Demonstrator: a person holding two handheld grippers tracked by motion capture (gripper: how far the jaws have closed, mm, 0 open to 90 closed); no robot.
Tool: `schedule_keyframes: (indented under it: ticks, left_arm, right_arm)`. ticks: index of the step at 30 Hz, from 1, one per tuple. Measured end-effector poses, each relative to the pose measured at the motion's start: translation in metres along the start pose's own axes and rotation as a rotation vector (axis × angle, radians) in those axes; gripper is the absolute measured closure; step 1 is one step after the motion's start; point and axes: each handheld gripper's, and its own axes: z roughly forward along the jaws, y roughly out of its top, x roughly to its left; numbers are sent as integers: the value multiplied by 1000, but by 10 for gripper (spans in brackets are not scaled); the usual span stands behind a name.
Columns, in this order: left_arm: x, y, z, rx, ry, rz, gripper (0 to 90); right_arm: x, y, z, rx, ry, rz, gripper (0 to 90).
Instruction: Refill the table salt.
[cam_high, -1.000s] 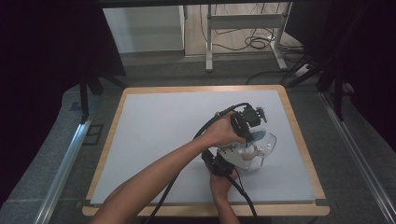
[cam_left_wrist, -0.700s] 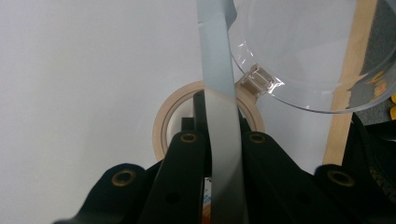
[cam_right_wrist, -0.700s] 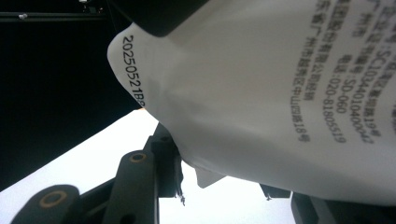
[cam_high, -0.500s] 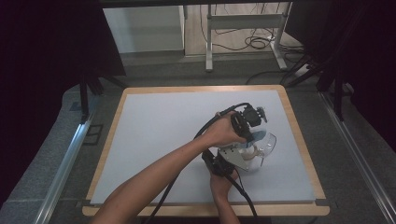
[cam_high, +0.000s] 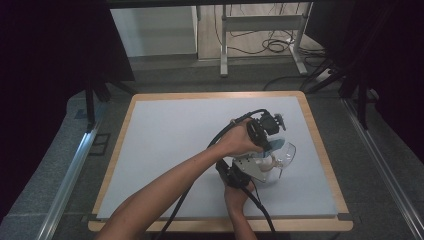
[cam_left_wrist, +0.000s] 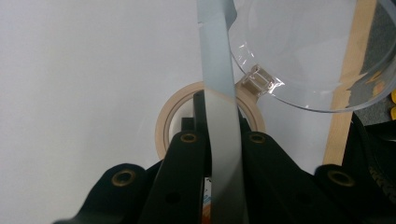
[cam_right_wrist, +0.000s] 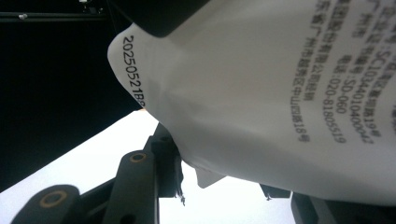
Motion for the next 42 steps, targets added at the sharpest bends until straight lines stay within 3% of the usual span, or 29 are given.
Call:
schedule_keyframes:
  ticks: [42]
  left_arm:
    - [-2,2,-4,-1,2,5,900]
  right_arm:
    - [1,4,-1,-8,-5,-7,577]
